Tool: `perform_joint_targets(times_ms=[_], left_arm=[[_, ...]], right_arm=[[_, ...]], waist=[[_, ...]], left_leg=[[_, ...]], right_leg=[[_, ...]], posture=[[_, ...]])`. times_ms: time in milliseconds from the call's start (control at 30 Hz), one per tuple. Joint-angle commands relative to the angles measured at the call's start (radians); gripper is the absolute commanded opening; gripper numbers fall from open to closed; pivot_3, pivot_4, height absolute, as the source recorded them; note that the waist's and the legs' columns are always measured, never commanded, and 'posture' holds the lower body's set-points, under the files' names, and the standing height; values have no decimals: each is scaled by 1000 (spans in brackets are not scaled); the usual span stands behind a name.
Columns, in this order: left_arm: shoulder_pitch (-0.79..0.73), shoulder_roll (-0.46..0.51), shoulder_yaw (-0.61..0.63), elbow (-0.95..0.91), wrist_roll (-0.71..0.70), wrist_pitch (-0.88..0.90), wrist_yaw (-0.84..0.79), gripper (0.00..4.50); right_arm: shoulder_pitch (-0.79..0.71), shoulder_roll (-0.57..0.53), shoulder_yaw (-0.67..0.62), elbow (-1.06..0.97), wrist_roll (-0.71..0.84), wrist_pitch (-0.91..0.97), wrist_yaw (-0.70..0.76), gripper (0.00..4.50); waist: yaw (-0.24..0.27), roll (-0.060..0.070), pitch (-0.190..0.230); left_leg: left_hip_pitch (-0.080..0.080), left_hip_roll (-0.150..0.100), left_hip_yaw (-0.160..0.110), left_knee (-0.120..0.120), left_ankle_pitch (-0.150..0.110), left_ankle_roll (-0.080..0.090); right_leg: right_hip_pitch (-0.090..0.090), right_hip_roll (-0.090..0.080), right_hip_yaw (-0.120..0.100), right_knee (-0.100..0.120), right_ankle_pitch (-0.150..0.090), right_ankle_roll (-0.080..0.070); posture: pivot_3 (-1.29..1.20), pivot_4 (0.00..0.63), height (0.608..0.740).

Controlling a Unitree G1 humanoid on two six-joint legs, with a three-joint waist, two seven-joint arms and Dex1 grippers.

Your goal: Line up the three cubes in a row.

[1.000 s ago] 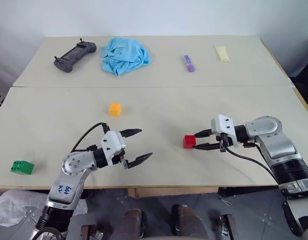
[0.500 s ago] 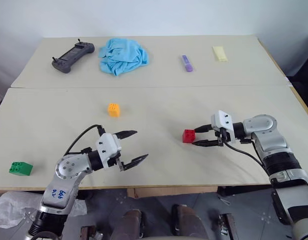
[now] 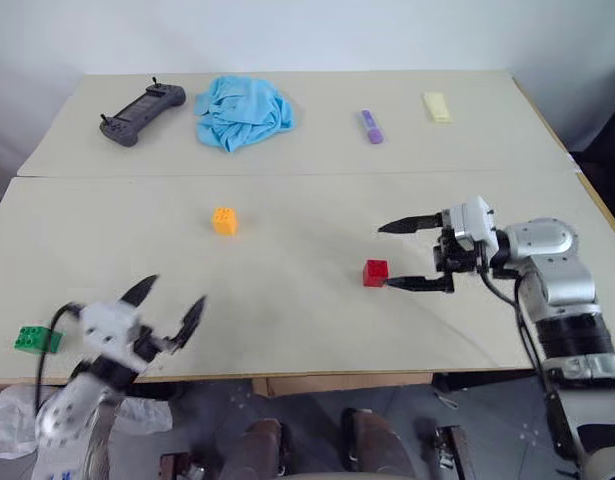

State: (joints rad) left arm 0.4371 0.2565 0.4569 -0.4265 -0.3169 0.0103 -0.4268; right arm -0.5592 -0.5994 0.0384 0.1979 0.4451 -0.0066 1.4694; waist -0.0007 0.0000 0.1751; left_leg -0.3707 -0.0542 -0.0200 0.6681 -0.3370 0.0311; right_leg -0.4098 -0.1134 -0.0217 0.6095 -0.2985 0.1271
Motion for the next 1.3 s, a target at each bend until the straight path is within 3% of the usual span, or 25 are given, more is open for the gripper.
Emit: perform_joint_targets(times_ms=[33,300,567,833,1300], left_arm=[[97,-82,101,-56,-28,-78,78,4500],[226,-272,255,0,-138,-142,218,4500],[224,-304,320,124,-202,-162,269,4500],[142,-126,305,155,-214,-91,224,4500],[1,109,296,376,-207,-20,96,4500]], right_arm=[[27,69,-16,-123,62,47,-92,4467],[193,165,28,-278,35,21,-200,4467],[200,147,39,-236,6,-105,-131,4467],[156,95,39,-182,40,-147,-10,4467],[180,110,63,-225,19,-131,-62,4467]], waist=[[5,0,0],[25,-3,-1],[23,-5,-1],[22,-7,-1],[-1,-7,-2]], left_leg=[[0,0,0,1,0,0],[0,0,0,3,-4,3],[1,0,1,3,-4,3],[1,0,0,4,-4,3],[1,1,0,2,-5,3]], right_leg=[[0,0,0,0,0,0],[2,-1,1,-2,0,0],[2,0,1,-2,0,0],[2,0,0,-1,0,-1],[2,0,0,0,-1,-2]], posture=[[0,150,740],[0,150,740],[0,150,740],[0,150,740],[0,150,740]])
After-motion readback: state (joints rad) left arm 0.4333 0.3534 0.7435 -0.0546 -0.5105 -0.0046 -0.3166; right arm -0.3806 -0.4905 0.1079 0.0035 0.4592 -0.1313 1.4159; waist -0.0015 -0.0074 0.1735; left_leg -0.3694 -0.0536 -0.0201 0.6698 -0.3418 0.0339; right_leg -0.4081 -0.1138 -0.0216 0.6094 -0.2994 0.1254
